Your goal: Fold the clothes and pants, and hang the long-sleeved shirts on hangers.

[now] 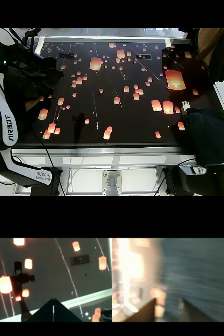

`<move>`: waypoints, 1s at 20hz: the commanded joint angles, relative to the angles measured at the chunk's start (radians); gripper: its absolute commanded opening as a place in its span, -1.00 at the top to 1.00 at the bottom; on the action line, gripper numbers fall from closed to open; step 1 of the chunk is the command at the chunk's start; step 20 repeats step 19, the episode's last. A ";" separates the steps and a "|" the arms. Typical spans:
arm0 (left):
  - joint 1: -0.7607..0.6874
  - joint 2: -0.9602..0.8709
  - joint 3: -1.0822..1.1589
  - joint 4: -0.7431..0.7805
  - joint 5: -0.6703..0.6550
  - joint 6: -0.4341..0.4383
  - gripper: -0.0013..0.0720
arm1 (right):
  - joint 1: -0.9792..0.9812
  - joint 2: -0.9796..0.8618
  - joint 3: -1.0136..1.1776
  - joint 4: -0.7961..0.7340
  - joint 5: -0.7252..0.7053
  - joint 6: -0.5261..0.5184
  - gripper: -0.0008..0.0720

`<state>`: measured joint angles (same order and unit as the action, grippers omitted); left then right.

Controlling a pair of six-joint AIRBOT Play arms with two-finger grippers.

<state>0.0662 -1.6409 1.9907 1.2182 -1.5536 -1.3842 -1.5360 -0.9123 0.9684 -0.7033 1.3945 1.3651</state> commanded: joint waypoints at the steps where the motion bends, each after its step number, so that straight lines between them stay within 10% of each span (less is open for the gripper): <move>1: -0.008 0.001 0.000 -0.004 0.001 0.000 0.91 | 0.267 0.139 0.039 0.234 -0.005 -0.166 0.54; 2: -0.011 0.001 0.000 -0.015 0.000 0.000 0.90 | 0.396 0.167 0.039 0.219 -0.008 -0.218 0.86; 9: -0.043 0.003 0.000 -0.109 0.003 -0.020 0.90 | 1.108 0.191 0.039 0.006 -0.058 -0.259 0.85; 20: -0.060 0.001 0.000 -0.112 -0.040 -0.060 0.90 | 1.237 0.191 0.040 -0.012 -0.024 -0.212 0.85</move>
